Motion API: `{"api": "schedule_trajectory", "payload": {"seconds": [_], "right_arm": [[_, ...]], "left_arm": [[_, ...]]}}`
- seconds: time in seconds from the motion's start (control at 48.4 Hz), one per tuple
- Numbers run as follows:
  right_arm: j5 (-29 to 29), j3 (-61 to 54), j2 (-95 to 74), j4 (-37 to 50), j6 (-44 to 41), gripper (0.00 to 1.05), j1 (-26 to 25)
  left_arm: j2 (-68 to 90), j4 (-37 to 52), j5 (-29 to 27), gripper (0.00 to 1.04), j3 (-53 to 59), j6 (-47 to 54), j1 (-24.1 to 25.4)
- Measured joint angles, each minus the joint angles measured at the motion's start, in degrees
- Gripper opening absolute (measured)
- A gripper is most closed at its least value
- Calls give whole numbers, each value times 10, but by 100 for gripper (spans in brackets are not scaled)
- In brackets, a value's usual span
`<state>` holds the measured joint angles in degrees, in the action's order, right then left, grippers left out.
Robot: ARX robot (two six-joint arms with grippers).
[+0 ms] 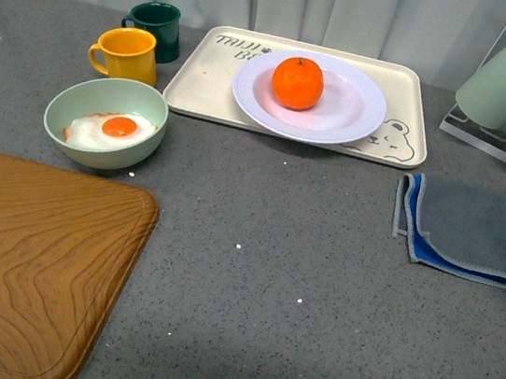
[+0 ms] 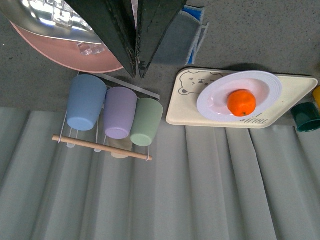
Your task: Place orange and plate with both arms
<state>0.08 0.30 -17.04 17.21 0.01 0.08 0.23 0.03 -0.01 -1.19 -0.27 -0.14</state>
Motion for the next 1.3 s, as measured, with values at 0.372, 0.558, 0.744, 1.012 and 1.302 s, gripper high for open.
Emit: {"api": "schedule_trajectory", "payload": {"seconds": [0.372, 0.558, 0.744, 1.012, 1.302], "right_arm": [[0, 0, 65, -64, 0, 1, 0], [-2, 0, 167, -169, 0, 1, 0], [-2, 0, 167, -171, 0, 12, 0], [-2, 0, 168, -171, 0, 53, 0], [-2, 0, 168, -171, 0, 96, 0]], "left_arm": [[0, 0, 0, 98, 0, 0, 0], [0, 0, 0, 98, 0, 0, 0], [0, 0, 0, 98, 0, 0, 0], [0, 0, 0, 98, 0, 0, 0], [0, 0, 0, 98, 0, 0, 0]]}}
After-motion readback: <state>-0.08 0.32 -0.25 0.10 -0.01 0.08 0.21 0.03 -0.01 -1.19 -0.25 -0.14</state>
